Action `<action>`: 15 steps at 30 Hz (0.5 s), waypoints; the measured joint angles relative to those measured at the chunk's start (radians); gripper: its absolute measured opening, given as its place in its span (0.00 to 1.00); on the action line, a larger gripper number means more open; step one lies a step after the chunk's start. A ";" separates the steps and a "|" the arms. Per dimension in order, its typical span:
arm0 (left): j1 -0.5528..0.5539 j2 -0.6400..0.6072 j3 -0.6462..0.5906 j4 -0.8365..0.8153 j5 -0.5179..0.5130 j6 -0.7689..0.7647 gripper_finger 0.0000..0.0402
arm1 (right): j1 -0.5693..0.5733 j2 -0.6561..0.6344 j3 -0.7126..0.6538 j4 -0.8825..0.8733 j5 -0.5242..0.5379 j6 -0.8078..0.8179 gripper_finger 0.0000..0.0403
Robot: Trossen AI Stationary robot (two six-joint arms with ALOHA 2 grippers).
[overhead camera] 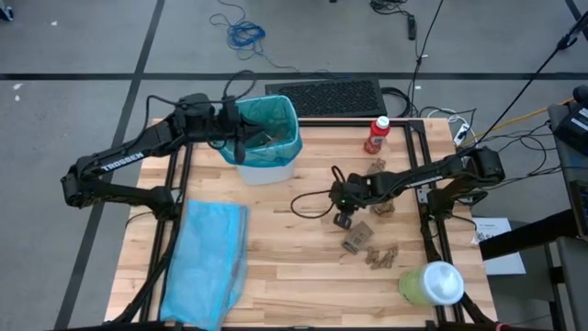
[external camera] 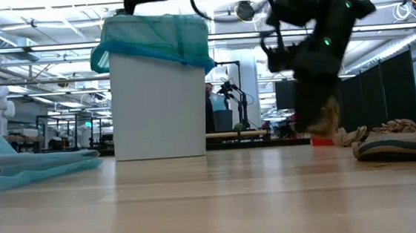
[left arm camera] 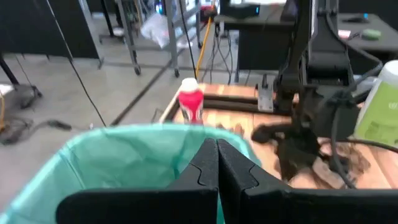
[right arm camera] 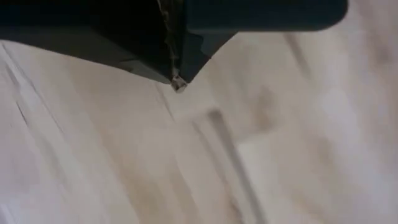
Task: Place trash/remove bag and relplace
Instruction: Put the brown napkin into the trash bin
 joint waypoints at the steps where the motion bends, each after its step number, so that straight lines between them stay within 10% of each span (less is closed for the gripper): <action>1: 0.000 -0.006 0.007 0.003 0.000 0.000 0.00 | 0.000 0.000 0.026 -0.011 -0.016 -0.015 0.04; 8: 0.000 -0.082 0.032 -0.009 -0.025 0.048 0.00 | -0.004 -0.003 0.278 -0.027 -0.039 -0.219 0.01; 15: 0.020 -0.166 0.033 -0.148 -0.384 0.050 0.00 | -0.051 -0.004 0.536 0.017 -0.035 -0.422 0.00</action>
